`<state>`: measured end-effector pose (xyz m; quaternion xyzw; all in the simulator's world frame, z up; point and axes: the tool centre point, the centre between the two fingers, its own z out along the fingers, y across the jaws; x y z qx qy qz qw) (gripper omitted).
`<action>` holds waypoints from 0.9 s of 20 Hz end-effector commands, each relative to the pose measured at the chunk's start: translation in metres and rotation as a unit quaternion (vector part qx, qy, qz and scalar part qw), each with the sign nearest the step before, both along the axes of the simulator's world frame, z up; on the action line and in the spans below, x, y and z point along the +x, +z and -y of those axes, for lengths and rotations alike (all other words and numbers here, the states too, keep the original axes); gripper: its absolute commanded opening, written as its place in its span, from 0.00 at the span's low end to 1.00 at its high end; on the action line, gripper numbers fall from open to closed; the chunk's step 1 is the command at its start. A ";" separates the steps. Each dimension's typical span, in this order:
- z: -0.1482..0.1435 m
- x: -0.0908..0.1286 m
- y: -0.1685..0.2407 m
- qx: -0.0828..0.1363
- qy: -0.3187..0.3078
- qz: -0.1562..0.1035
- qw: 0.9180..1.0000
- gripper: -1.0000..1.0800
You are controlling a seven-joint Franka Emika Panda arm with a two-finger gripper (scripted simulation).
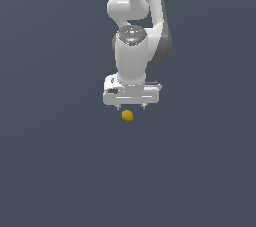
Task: Pick up the object and move it to a goal position.
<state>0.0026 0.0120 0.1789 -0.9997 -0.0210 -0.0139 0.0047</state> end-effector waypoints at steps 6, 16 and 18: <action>0.004 -0.004 -0.002 0.006 -0.004 -0.006 1.000 0.96; 0.007 -0.008 -0.005 0.011 -0.007 -0.012 1.000 0.96; 0.008 -0.010 -0.010 0.010 -0.005 -0.012 1.000 0.96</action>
